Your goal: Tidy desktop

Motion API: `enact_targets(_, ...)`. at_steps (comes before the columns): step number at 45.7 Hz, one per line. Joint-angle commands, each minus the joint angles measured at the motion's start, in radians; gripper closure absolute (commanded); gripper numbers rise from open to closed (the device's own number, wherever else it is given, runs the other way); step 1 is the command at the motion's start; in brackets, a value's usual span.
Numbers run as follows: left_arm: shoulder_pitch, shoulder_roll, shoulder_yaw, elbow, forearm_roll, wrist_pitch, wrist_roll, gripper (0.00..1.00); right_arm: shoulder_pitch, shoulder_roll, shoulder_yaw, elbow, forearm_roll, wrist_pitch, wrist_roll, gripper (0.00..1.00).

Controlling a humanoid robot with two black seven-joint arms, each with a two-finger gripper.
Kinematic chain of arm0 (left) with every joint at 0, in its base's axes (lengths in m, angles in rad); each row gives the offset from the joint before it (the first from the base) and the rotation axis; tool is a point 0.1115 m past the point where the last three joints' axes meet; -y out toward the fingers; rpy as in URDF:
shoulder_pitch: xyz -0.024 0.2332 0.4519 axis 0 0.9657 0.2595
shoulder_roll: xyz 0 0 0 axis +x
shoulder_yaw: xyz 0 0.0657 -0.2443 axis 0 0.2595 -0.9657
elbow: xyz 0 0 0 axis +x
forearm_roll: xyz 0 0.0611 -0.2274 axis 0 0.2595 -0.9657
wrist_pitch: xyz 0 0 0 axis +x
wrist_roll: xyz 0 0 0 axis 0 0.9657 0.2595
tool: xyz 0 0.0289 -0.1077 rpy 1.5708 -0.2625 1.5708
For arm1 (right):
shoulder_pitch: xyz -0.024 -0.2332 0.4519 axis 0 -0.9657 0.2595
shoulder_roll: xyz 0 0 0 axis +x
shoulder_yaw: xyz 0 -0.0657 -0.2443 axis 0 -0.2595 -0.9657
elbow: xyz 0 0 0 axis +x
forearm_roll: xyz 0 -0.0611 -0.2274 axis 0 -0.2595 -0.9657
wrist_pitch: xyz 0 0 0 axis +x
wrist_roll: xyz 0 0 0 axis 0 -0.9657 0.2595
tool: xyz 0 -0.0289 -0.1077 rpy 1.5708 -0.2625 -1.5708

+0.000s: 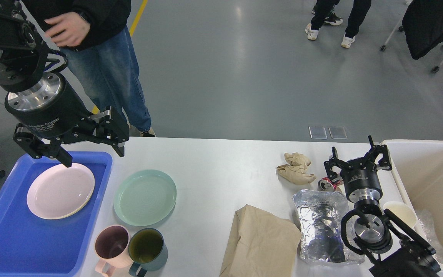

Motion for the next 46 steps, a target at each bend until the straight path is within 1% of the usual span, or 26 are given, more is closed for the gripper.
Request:
enact_targets(1,0.080,0.033,-0.001,0.017,0.003,0.015,0.006,0.03,0.000,0.000,0.000,0.000,0.000,0.000,0.000,0.00)
enact_targets(9,0.236,0.041,-0.055,0.018,0.031,0.069,0.013,0.03,0.000,0.000,0.000,0.000,0.000,0.000,0.000,0.00)
enact_targets(13,0.291,0.039,-0.052,0.017,0.045,0.130,0.016,0.03,0.000,0.000,0.000,0.000,0.000,0.000,0.000,0.00)
enact_targets(17,0.368,0.053,-0.050,0.018,0.060,0.193,0.034,0.03,0.000,0.000,0.000,0.000,0.000,0.000,0.000,0.00)
enact_targets(21,0.451,0.088,-0.064,0.023,0.081,0.270,0.051,0.04,0.000,0.000,0.000,0.000,0.000,-0.001,0.000,0.00)
enact_targets(28,0.583,0.125,-0.100,0.030,0.134,0.461,0.051,0.06,0.000,0.000,0.000,0.000,0.000,0.000,0.000,0.00)
enact_targets(32,0.641,0.130,-0.100,0.040,0.161,0.532,0.049,0.06,0.000,0.001,0.000,0.000,0.000,0.000,0.000,0.00)
enact_targets(36,0.699,0.133,-0.109,0.058,0.178,0.569,0.048,0.07,0.000,0.001,0.000,0.000,0.000,0.000,0.000,0.00)
enact_targets(39,0.716,0.134,-0.124,0.059,0.206,0.574,0.048,0.07,0.000,0.000,0.000,0.000,0.000,-0.001,0.000,0.00)
enact_targets(46,0.762,0.136,-0.150,0.066,0.244,0.586,0.045,0.12,0.000,0.001,0.000,0.000,0.000,-0.001,0.000,0.00)
